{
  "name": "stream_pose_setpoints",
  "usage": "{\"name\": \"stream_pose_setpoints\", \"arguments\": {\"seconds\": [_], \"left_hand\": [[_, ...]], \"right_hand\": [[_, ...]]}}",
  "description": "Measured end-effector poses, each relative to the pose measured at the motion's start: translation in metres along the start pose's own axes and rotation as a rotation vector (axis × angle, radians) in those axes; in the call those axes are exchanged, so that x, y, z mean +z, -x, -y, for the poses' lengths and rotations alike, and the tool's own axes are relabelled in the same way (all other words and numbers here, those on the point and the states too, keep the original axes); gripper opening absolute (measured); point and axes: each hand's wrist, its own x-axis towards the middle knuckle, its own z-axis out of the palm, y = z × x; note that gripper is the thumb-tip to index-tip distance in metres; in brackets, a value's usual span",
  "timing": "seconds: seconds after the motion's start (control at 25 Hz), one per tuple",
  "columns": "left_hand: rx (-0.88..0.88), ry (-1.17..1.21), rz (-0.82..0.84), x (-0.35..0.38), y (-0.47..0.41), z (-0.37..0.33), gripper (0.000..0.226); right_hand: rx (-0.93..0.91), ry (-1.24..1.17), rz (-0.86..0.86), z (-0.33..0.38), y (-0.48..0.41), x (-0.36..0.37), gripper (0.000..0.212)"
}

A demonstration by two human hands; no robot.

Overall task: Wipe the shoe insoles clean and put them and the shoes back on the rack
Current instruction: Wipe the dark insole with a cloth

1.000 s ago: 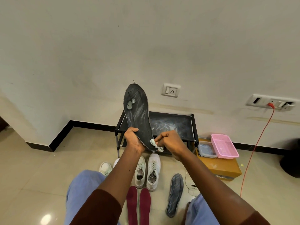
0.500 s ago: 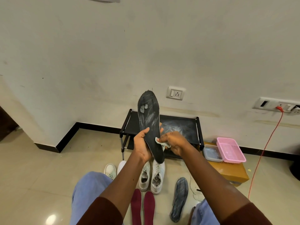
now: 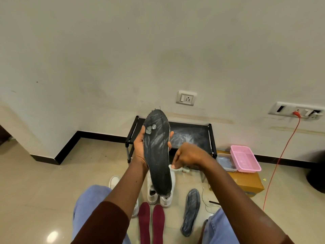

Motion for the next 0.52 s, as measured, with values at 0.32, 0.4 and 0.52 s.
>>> {"name": "stream_pose_setpoints", "arguments": {"seconds": [0.32, 0.4, 0.52], "left_hand": [[0.099, 0.019, -0.125, -0.006, -0.004, 0.026, 0.066], [0.123, -0.011, -0.187, -0.012, -0.006, 0.028, 0.072], [0.059, -0.072, -0.255, -0.010, -0.001, 0.030, 0.078]], "right_hand": [[-0.274, 0.018, -0.399, 0.033, 0.000, 0.029, 0.026], [-0.335, 0.069, -0.432, 0.029, -0.005, 0.043, 0.025], [-0.382, 0.007, -0.483, 0.025, -0.014, 0.043, 0.022]]}}
